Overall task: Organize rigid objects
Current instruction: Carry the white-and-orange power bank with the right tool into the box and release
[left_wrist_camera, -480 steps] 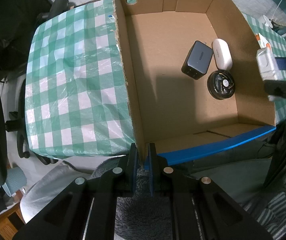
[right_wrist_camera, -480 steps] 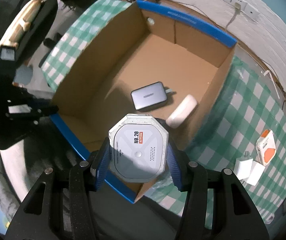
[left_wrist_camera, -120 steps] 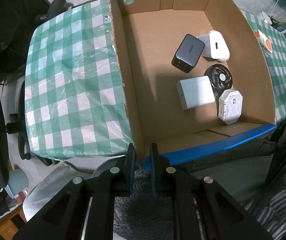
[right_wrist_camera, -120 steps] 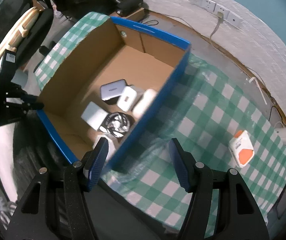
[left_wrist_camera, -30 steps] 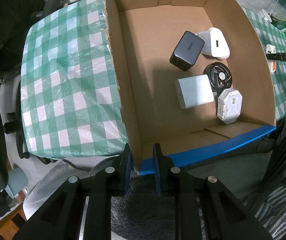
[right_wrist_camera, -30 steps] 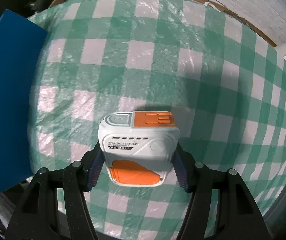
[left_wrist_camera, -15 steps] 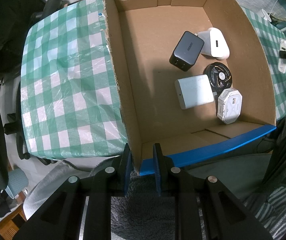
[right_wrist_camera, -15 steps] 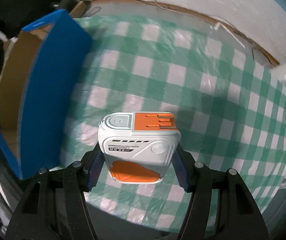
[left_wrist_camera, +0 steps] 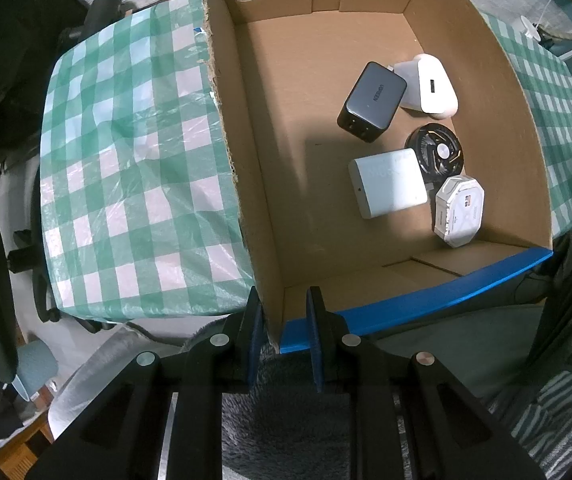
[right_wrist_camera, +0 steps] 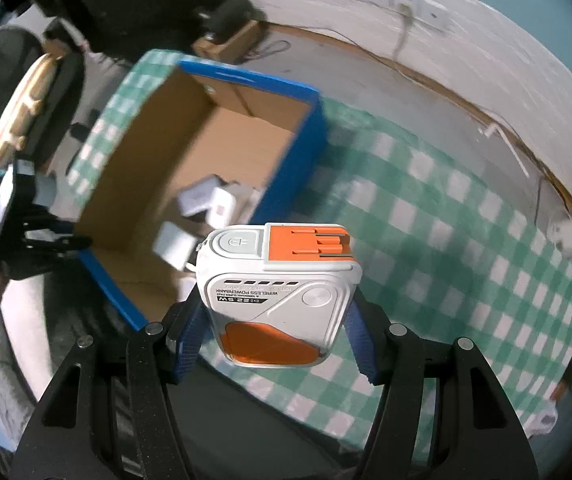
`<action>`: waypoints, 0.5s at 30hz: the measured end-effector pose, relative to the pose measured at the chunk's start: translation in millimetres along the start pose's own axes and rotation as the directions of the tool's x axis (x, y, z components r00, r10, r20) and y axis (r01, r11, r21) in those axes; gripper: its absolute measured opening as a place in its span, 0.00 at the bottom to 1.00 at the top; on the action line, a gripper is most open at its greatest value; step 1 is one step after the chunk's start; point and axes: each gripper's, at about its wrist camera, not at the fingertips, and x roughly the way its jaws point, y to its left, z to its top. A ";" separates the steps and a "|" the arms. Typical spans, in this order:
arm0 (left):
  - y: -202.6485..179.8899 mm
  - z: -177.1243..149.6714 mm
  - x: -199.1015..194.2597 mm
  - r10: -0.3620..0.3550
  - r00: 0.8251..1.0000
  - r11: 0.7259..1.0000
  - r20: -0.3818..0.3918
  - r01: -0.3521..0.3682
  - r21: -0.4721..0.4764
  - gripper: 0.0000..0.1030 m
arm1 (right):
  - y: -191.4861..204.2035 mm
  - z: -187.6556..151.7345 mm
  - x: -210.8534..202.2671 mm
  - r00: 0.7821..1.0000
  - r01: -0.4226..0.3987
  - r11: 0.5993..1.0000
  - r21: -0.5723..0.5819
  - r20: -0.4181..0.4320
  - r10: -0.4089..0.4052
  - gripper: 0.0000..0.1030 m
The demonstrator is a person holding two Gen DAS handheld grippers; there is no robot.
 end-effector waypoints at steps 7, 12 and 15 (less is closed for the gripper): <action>0.0 0.0 0.3 0.003 1.000 1.000 -0.001 -0.003 0.007 0.19 | 34.1 16.7 21.9 1.000 -0.018 0.998 -0.057 -0.021 0.017 0.61; -0.5 -0.3 0.3 0.005 1.000 1.000 -0.002 -0.005 0.007 0.19 | 47.0 24.5 42.9 0.999 -0.031 0.997 -0.066 -0.044 0.028 0.61; -0.1 -0.8 0.6 0.006 1.000 1.000 -0.002 -0.006 0.008 0.19 | 52.5 26.6 53.4 0.998 -0.039 0.997 -0.063 -0.056 0.035 0.61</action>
